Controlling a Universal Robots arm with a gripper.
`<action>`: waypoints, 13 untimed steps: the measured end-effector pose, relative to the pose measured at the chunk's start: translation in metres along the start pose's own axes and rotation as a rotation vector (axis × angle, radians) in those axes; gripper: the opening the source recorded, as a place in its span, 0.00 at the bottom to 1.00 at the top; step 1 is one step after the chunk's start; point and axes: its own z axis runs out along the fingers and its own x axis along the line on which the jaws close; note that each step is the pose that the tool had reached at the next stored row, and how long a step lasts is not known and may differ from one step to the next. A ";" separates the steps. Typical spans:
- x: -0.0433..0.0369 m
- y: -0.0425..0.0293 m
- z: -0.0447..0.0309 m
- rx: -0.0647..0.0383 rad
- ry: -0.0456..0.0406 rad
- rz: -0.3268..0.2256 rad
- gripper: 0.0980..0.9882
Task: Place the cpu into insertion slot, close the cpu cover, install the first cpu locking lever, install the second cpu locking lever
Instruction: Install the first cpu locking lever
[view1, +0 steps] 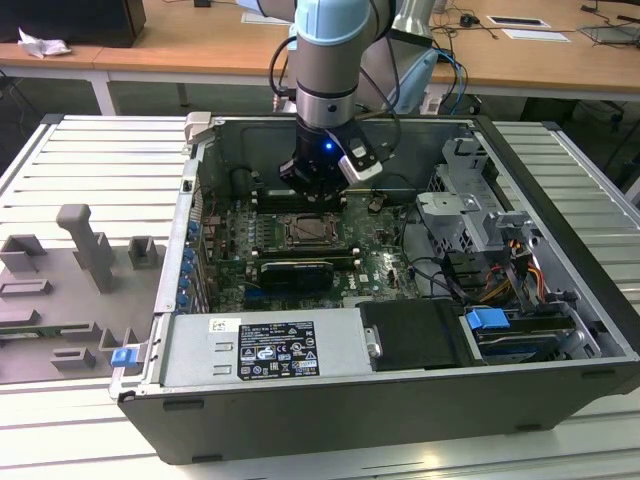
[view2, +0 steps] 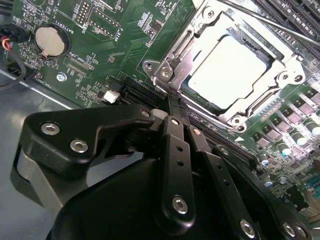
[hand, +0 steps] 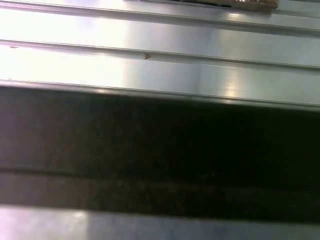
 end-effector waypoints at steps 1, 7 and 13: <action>0.0001 -0.0002 0.0003 0.000 0.0001 0.000 0.01; 0.0002 -0.0009 0.0029 -0.006 0.0001 0.000 0.01; 0.0000 -0.0006 0.0025 -0.011 -0.0012 0.000 0.01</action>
